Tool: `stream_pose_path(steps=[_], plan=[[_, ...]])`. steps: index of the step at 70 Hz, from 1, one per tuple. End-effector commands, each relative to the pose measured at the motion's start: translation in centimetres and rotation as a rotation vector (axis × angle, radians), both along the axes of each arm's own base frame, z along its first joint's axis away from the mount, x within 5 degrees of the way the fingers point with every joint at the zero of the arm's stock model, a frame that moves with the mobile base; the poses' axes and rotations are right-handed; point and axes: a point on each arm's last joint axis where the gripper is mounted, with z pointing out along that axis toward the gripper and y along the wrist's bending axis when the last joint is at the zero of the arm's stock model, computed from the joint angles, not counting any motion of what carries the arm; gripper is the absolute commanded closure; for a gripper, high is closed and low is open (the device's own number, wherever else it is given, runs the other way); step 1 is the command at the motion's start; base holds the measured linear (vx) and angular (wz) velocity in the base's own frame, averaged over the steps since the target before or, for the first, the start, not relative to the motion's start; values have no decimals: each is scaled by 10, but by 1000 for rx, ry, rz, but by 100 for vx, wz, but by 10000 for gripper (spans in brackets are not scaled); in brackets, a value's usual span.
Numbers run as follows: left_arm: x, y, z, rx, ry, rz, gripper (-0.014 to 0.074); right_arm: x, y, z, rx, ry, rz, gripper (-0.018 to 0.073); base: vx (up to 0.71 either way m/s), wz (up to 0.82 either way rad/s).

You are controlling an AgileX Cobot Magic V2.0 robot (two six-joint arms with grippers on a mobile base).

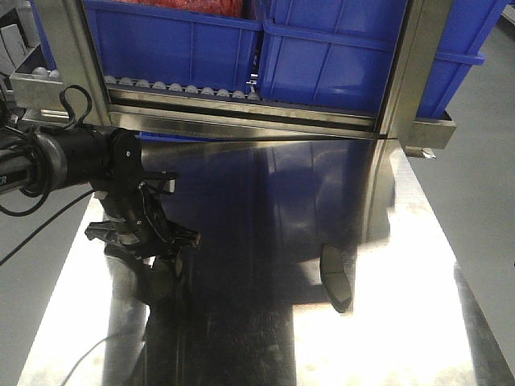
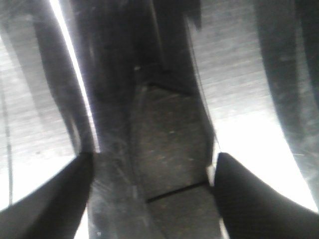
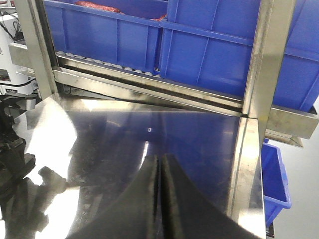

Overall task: Move and align brake pads A on conveyor
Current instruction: 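Lower the open left gripper over the nearest brake pad, then close the left gripper on the brake pad and lift it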

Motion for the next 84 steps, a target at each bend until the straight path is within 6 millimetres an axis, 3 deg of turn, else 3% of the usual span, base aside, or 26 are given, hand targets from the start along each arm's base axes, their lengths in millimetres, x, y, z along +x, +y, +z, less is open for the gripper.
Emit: stream_pose_path(steps=[1, 14, 25, 44, 54, 67, 84], plan=[[0, -3, 23, -22, -55, -8, 266, 1, 0, 15, 12, -92, 3, 566, 0, 0], [-1, -2, 32, -27, -83, -10, 468, 1, 0, 15, 12, -92, 3, 566, 0, 0], [-4, 1, 49, -30, -132, -17, 587, 1, 0, 15, 12, -92, 3, 566, 0, 0], [-4, 3, 56, -21, -175, -42, 602, 1, 0, 15, 12, -92, 3, 566, 0, 0], [-10, 3, 80, -45, -262, -55, 600, 1, 0, 15, 12, -92, 3, 566, 0, 0], [-39, 8, 117, -106, -470, -91, 596, 1, 0, 15, 12, -92, 3, 566, 0, 0], [-104, 34, 153, -166, -745, -122, 594, 1, 0, 15, 12, -92, 3, 566, 0, 0]])
